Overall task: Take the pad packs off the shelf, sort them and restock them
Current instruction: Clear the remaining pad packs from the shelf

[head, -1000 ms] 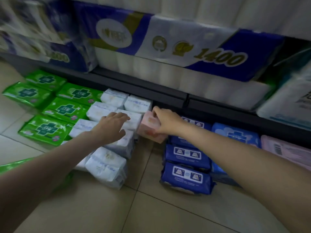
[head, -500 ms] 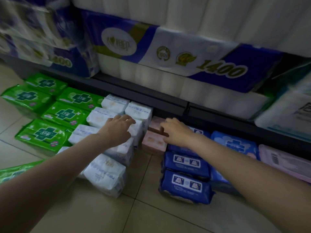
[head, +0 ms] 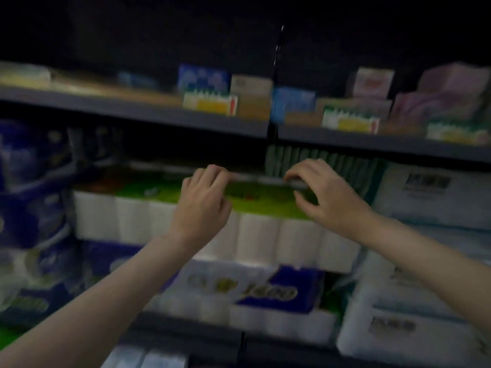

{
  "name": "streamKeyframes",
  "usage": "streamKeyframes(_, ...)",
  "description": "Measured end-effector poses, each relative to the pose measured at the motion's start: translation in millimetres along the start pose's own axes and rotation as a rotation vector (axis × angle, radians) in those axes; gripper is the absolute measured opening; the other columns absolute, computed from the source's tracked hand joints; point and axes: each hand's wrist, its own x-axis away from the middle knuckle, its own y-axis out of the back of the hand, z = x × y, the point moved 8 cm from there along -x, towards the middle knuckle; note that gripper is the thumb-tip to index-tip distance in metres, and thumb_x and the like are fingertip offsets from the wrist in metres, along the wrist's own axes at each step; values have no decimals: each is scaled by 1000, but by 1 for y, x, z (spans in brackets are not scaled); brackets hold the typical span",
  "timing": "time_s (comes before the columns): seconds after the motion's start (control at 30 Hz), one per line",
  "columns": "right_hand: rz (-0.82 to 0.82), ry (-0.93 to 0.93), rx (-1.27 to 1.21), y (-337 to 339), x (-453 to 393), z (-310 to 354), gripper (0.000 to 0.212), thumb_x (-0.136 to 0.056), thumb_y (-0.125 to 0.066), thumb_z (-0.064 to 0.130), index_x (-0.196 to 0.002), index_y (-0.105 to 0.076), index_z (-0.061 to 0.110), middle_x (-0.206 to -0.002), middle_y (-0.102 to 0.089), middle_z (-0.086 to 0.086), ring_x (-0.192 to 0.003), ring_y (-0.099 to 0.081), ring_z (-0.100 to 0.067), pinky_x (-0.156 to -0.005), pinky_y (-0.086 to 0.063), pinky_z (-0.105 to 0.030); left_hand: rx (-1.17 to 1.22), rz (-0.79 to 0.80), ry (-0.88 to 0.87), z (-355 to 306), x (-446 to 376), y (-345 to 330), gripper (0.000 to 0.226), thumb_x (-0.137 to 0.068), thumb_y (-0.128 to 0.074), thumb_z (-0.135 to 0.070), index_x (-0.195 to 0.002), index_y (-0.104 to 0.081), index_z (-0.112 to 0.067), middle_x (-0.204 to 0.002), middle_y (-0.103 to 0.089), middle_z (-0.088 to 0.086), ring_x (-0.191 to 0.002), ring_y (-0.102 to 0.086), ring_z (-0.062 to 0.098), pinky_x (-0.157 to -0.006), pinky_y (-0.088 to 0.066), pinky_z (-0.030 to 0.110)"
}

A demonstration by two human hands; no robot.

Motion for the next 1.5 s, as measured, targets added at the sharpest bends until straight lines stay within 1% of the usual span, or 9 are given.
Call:
streamKeyframes(0.4, -236, -119, 266, 131, -52, -84, 40, -79, -62, 4, -118, -55, 5, -123, -48, -13, -113, -46, -31, -93, -41, -41, 15, -154, -157, -70, -153, 34, 22, -80, -52, -11, -102, -57, -14, -102, -53, 5, -97, -44, 19, -78, -32, 31)
streamKeyframes(0.5, -149, -320, 249, 145, -66, -141, 50, -87, -51, 3, -136, -42, 7, -138, -42, -11, -128, -36, -28, -106, -34, -40, 23, -51, -115, -87, -185, 19, 29, -89, -53, -16, -117, -54, -23, -117, -48, -3, -112, -44, 18, -86, -26, 28)
streamKeyframes(0.6, 52, -553, 124, 128, -87, -201, 58, -90, -51, 6, -143, -30, 11, -142, -38, -10, -127, -39, -26, -101, -38, -31, -5, 63, -5, -86, -210, 0, 37, -94, -47, -25, -130, -43, -31, -130, -42, -9, -120, -41, 14, -97, -25, 29)
streamKeyframes(0.83, 485, -601, 145, 50, -141, -236, 69, -87, -64, 23, -144, -28, 7, -150, -26, -13, -126, -44, -26, -99, -44, -32, -76, 181, 71, -83, -244, -27, 47, -95, -48, -22, -140, -37, -27, -138, -44, -5, -124, -44, 17, -102, -30, 30)
streamKeyframes(1.0, 332, -683, 56, 55, -143, -264, 79, -81, -71, 28, -144, -25, 15, -144, -34, -15, -130, -36, -31, -101, -40, -39, -81, 290, 7, -100, -269, -69, 52, -93, -51, -21, -143, -35, -23, -144, -41, -1, -129, -40, 20, -108, -32, 37)
streamKeyframes(1.1, 428, -659, 88, 53, -132, -279, 88, -76, -74, 34, -146, -21, 24, -150, -28, -13, -138, -22, -35, -109, -30, -44, -82, 357, 10, -111, -280, -91, 56, -92, -51, -19, -145, -31, -21, -148, -35, 0, -133, -35, 20, -110, -28, 36)
streamKeyframes(1.27, 396, -571, -447, 60, -127, -280, 48, -77, -75, 19, -116, -49, 25, -121, -52, -1, -108, -51, -20, -92, -44, -36, -129, 584, -51, -127, -296, -126, 75, -88, -60, -31, -149, -17, -22, -156, -18, -2, -141, -24, 18, -113, -22, 32)
streamKeyframes(1.4, 588, -510, -608, 80, -115, -278, 45, -85, -68, 22, -125, -50, 29, -123, -48, 11, -118, -46, -10, -99, -43, -28, -51, 844, -37, -137, -299, -142, 71, -80, -69, -40, -142, -37, -26, -135, -51, 0, -117, -52, 18, -94, -42, 25)
streamKeyframes(1.5, 294, -537, -321, 111, -133, -313, 59, -86, -66, 24, -139, -40, 18, -138, -44, -1, -124, -44, -17, -100, -40, -27, -106, 854, -51, -139, -314, -147, 59, -75, -73, -48, -124, -60, -18, -119, -63, 1, -103, -61, 18, -90, -50, 31)
